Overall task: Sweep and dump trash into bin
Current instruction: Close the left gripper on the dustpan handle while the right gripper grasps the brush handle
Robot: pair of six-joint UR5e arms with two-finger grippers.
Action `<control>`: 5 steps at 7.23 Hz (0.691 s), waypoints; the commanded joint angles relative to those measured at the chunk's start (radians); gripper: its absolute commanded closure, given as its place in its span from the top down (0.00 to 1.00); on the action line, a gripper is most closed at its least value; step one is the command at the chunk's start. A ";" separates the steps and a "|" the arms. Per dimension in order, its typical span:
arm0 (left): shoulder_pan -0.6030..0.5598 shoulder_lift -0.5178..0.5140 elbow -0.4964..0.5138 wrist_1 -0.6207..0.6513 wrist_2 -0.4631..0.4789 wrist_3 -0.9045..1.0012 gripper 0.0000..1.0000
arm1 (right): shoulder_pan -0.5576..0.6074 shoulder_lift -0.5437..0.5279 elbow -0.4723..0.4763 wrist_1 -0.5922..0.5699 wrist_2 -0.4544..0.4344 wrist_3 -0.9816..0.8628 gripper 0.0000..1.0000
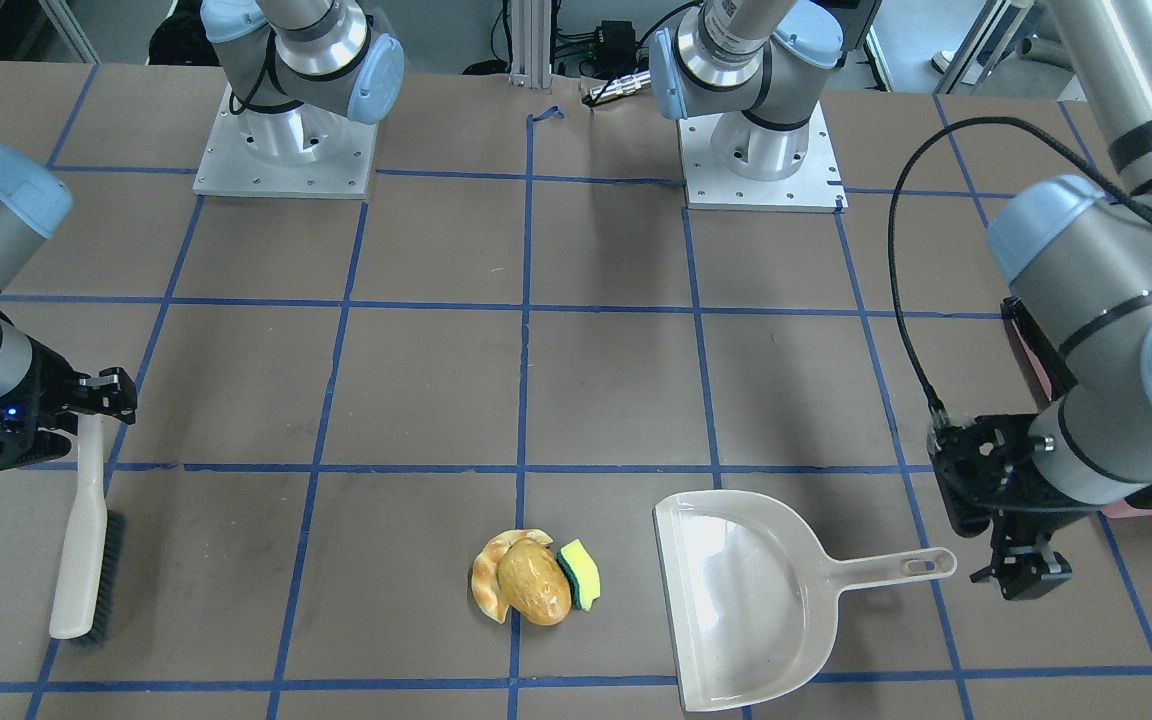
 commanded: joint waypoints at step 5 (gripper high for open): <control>-0.013 -0.111 0.018 0.060 -0.015 0.036 1.00 | 0.000 0.000 -0.015 -0.008 0.000 0.019 0.11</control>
